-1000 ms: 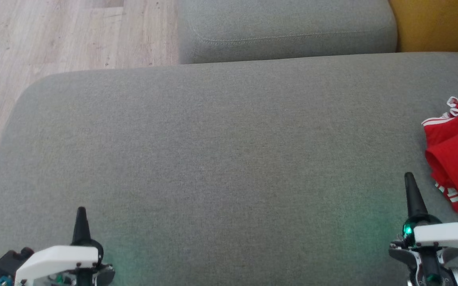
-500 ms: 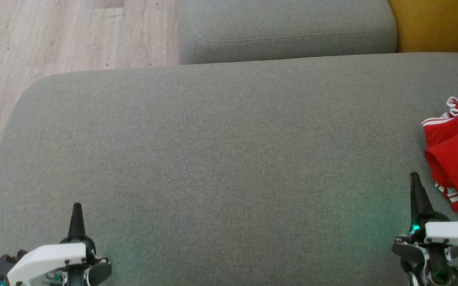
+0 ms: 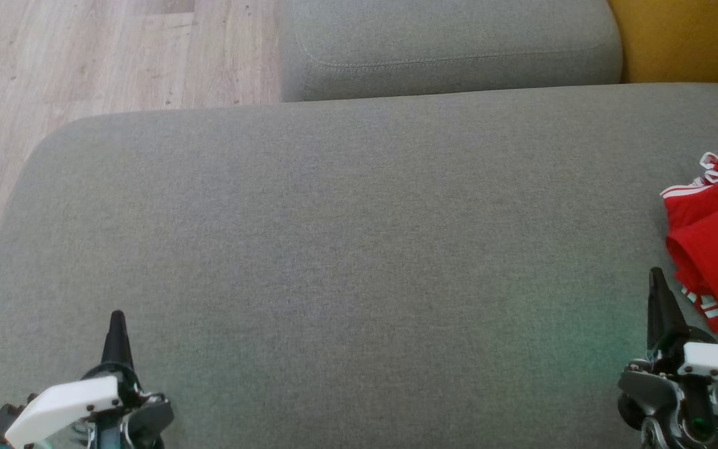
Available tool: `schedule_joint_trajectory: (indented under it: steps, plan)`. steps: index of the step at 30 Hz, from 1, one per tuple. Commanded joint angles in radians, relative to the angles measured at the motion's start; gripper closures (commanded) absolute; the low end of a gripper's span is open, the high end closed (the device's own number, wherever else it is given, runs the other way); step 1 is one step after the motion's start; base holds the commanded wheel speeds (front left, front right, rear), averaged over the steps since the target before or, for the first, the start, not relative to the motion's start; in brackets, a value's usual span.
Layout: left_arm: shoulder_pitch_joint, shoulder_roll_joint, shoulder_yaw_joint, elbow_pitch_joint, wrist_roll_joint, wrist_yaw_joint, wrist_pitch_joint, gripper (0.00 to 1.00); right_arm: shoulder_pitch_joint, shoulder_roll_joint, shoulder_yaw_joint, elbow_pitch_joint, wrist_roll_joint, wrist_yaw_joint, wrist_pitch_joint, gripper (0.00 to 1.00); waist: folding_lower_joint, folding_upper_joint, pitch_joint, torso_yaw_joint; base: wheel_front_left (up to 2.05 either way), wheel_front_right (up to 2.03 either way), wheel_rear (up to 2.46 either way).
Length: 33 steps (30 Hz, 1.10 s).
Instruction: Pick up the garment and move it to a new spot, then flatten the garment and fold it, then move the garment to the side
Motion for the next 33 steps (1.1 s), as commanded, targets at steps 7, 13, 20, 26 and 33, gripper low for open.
schedule_joint_trajectory:
  steps: [7,13,20,26,33]
  plan:
    - [-0.065,-0.002,0.055,-0.037,-0.046,-0.021,0.015,1.00,-0.072,-0.017,0.008,-0.022,0.053,-0.001,0.012,1.00,0.0000,0.0000,0.000,0.000,0.00,0.00,0.00]
    - [-0.065,-0.002,0.056,-0.037,-0.045,-0.021,0.016,1.00,-0.072,-0.015,0.006,-0.021,0.050,-0.001,0.014,1.00,0.0000,0.0000,0.000,0.000,0.00,0.00,0.00]
    - [-0.065,-0.003,0.057,-0.037,-0.044,-0.021,0.017,1.00,-0.072,-0.013,0.003,-0.021,0.048,-0.001,0.017,1.00,0.0000,0.0000,0.000,0.000,0.00,0.00,0.00]
    - [-0.065,-0.004,0.058,-0.037,-0.044,-0.021,0.018,1.00,-0.073,-0.011,0.000,-0.021,0.046,-0.001,0.018,1.00,0.0000,0.0000,0.000,0.000,0.00,0.00,0.00]
    - [-0.065,-0.004,0.059,-0.037,-0.043,-0.021,0.018,1.00,-0.073,-0.009,-0.002,-0.021,0.044,-0.001,0.021,1.00,0.0000,0.0000,0.000,0.000,0.00,0.00,0.00]
